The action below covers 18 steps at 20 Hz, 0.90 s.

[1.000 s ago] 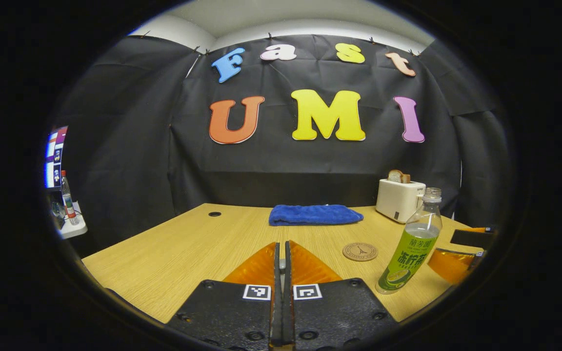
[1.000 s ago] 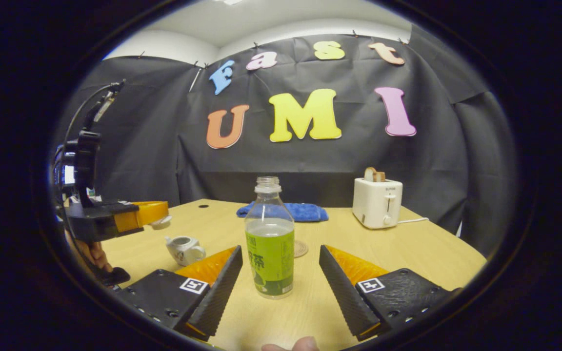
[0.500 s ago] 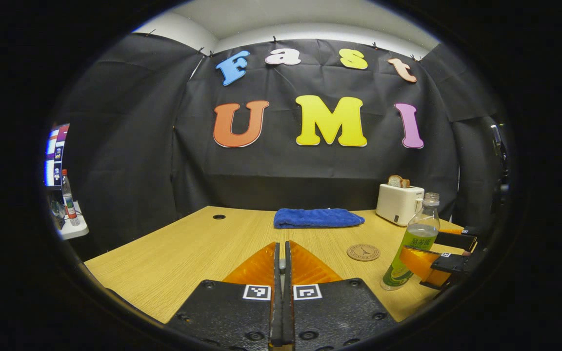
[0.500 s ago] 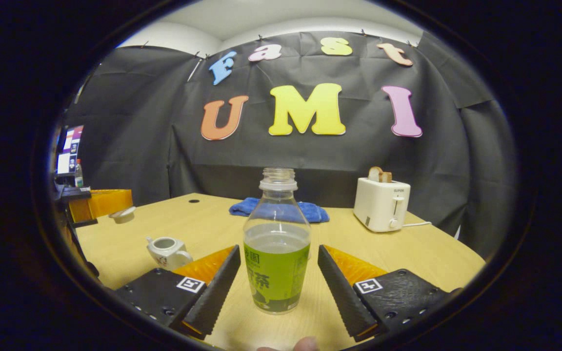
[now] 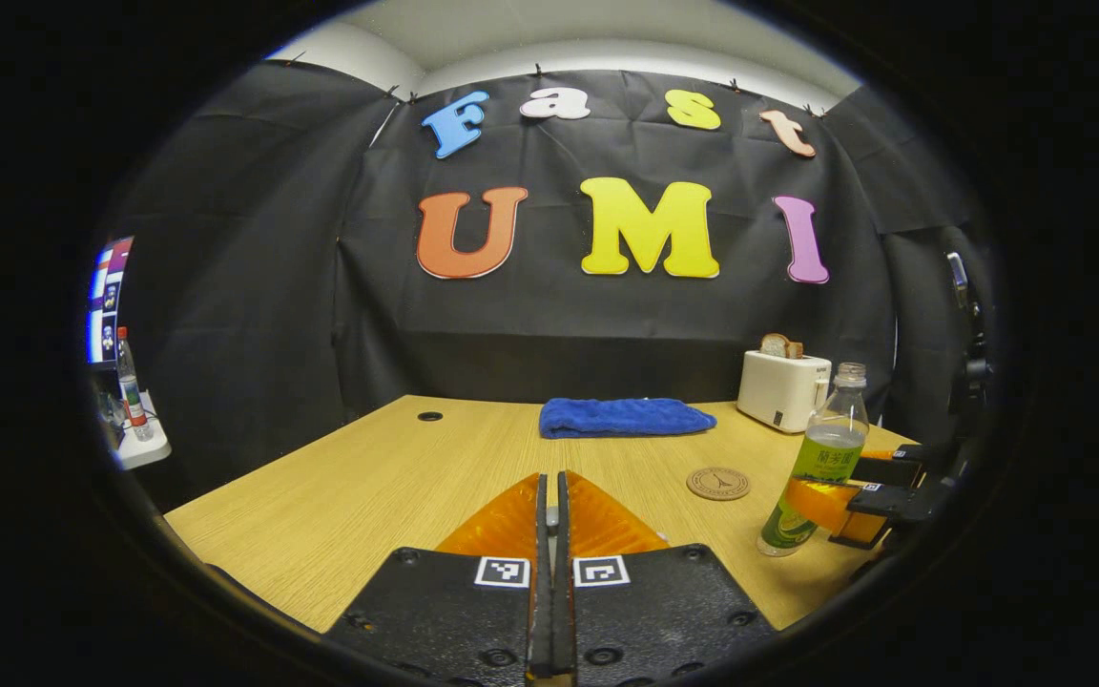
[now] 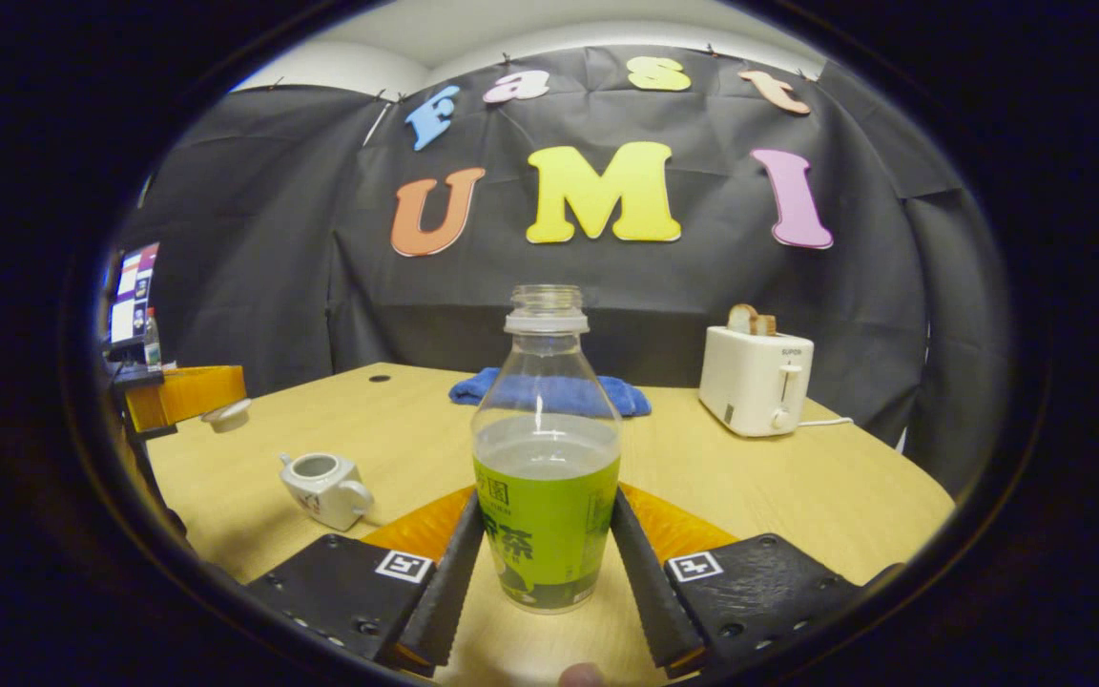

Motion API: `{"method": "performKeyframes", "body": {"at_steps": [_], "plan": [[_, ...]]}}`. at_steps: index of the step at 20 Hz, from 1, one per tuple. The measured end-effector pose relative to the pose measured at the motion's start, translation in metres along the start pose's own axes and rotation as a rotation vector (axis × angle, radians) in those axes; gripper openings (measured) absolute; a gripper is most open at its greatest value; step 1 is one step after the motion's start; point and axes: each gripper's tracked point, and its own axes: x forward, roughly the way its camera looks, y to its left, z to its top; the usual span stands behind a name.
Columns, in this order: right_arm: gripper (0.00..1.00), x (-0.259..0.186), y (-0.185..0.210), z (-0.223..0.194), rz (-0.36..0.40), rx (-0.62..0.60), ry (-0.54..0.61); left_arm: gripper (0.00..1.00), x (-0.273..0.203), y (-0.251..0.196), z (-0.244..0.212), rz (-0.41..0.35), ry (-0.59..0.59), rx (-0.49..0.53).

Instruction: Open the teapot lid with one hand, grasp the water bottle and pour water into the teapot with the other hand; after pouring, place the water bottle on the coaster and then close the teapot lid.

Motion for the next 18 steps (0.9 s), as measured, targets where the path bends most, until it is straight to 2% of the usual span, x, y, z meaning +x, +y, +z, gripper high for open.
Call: {"method": "performKeyframes", "body": {"at_steps": [5,7,11,18], "plan": [[0.73,0.007,0.007,0.02,0.031,-0.193,0.023,0.03,0.0,0.01,0.003,0.003,-0.007,-0.016],[0.73,0.016,0.01,0.028,0.047,-0.309,0.045,0.03,0.001,0.016,0.002,-0.005,-0.006,-0.02],[0.71,0.034,0.02,0.024,0.064,-0.616,0.117,0.03,0.003,0.026,-0.003,-0.015,0.014,-0.006],[0.71,0.048,0.045,0.028,0.084,-0.97,0.116,0.03,0.004,0.044,-0.006,-0.035,0.007,0.0]]}}
